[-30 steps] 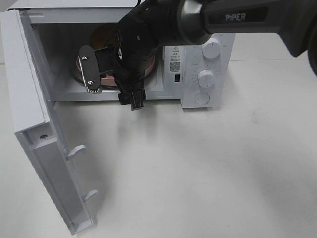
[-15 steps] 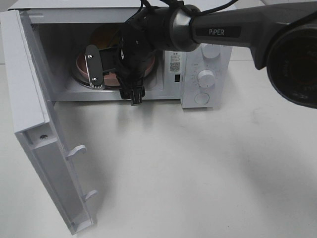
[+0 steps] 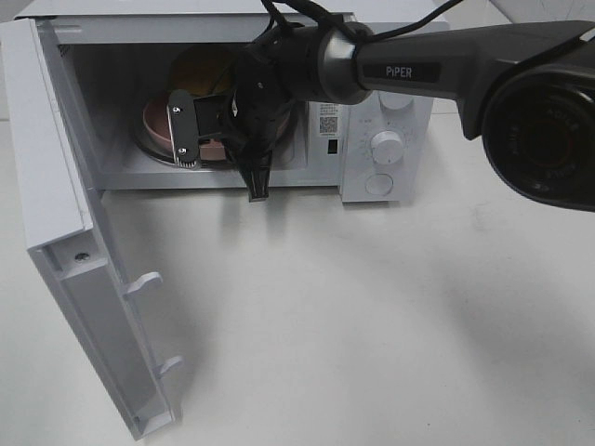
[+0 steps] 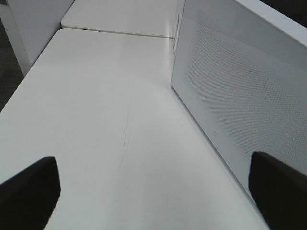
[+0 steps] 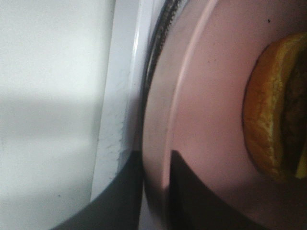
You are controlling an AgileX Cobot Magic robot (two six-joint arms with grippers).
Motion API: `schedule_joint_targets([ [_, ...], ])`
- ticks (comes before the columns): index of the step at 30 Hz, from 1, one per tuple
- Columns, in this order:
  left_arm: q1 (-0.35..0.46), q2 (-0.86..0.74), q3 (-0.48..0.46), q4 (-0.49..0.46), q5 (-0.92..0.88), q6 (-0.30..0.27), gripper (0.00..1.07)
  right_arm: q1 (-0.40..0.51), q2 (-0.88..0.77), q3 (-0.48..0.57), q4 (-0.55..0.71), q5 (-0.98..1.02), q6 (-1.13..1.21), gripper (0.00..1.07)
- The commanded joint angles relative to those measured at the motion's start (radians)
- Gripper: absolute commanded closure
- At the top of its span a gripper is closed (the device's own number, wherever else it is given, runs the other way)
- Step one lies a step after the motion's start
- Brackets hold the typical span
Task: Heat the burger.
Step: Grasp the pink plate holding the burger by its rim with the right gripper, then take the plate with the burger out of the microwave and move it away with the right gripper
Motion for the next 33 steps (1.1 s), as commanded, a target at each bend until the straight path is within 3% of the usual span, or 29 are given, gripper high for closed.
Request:
schedule_joint_targets([
  [1,0.004,-0.019,0.005,-0.003,-0.005,-0.002,0.06,0.002,0.002,-0.010,0.028,0.012,0.011,1.07],
  [15,0.004,-0.019,0.005,-0.003,-0.005,-0.002,0.06,0.044,-0.026,0.013,0.024,0.078,-0.015,1.07],
  [33,0.004,-0.019,0.005,-0.003,-0.005,-0.002,0.06,0.068,-0.253,0.386,-0.054,-0.182,-0.014,1.07],
])
